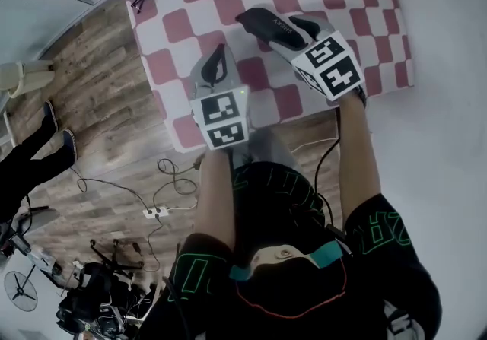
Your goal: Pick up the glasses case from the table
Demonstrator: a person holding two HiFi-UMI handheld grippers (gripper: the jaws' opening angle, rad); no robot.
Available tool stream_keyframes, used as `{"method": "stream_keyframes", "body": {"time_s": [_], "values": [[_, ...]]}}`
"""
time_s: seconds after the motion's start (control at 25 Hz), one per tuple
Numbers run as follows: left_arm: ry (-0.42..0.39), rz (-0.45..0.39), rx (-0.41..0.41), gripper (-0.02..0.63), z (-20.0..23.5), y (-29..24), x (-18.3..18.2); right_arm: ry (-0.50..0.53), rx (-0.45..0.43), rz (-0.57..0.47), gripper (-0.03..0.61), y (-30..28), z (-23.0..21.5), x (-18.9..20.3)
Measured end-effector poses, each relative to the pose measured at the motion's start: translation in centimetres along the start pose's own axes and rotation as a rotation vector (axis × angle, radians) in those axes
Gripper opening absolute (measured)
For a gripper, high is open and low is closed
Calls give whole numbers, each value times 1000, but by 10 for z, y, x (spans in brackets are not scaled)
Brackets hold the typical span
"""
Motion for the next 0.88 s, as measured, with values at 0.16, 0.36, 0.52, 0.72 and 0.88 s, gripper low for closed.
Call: {"method": "stream_keyframes", "body": {"time_s": [0.16,0.36,0.52,0.72,0.88], "values": [[19,15,8,9,7,-24,-3,32,-59,126,315,-26,-4,6],[16,34,12,9,17,-44,-8,26,-162,275,355,-52,-2,15],[27,45,-13,9,36,-54,-7,16,-205,343,370,-67,2,17],[42,54,-30,9,46,-60,-6,1,-211,348,369,-70,2,17],[39,50,-23,9,43,-59,-6,1,-197,334,362,-69,3,18]]}}
Point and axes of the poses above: the fingertips, and each gripper's own axes: y backward along the fingers, z to its left, x out of its underside, the point moved 1 cm from there along y, backward along the fingers, and after that the axes turned 5 degrees about -y, right-handed, at the moved point
